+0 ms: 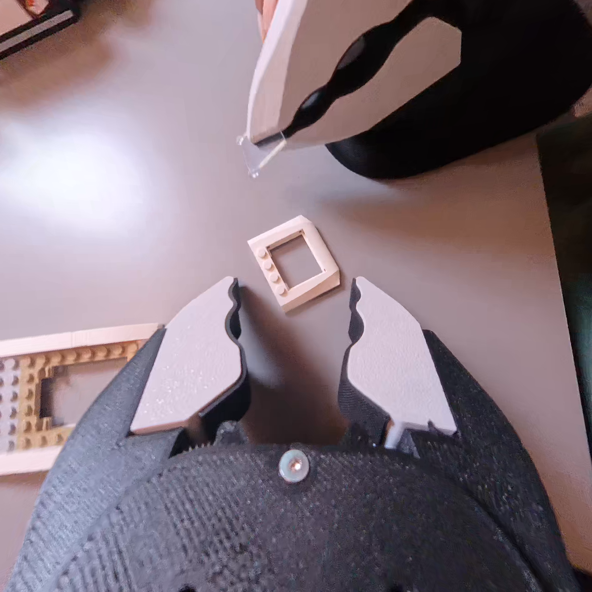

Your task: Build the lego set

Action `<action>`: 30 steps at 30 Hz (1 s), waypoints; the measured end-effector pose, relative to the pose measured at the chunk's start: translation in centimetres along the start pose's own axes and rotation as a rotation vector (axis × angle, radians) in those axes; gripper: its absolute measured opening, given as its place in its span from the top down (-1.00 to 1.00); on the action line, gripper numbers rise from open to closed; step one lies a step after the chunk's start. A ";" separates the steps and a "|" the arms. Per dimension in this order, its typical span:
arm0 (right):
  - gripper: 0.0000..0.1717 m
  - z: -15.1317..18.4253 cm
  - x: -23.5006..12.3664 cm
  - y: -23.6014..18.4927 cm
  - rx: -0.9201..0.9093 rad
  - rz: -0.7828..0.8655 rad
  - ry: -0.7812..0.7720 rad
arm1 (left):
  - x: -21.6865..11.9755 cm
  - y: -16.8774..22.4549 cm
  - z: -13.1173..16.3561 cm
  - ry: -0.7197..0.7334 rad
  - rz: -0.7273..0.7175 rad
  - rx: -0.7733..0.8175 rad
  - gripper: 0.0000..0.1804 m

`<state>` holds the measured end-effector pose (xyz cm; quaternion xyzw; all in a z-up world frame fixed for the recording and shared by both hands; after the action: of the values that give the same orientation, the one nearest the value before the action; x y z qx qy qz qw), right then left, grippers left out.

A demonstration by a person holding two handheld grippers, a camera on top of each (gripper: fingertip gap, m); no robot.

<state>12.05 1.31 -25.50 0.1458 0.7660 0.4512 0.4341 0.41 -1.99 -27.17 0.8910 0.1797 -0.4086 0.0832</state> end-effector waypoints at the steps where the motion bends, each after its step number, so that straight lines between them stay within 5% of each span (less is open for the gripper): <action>1: 0.99 0.3 0.0 0.1 0.028 0.003 -0.003 | 0.1 0.2 -0.2 0.002 -0.033 -0.019 0.25; 6: 0.99 -0.2 0.1 0.1 0.077 0.009 0.056 | 0.3 0.5 -0.6 0.011 -0.132 -0.046 0.51; 18: 0.99 -4.5 0.9 -1.1 -0.092 -0.011 0.131 | -0.4 -0.4 0.1 0.005 -0.097 -0.084 0.53; 30: 0.98 -5.3 2.2 -1.8 -0.217 -0.064 0.137 | -0.6 -0.2 0.5 0.025 -0.104 -0.020 0.52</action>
<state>6.87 -1.31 -27.00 0.0426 0.7448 0.5261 0.4082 -0.36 -2.08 -27.06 0.8845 0.2309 -0.3995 0.0686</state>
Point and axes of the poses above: each gripper's, where its closed fingertips meet, x out along the fingers, z out of its underside, y = z × x across the jaws, the point moved 6 cm from there along -x, back along the fingers, and after that the axes turned 2 degrees about -y, right-handed, at the moved point
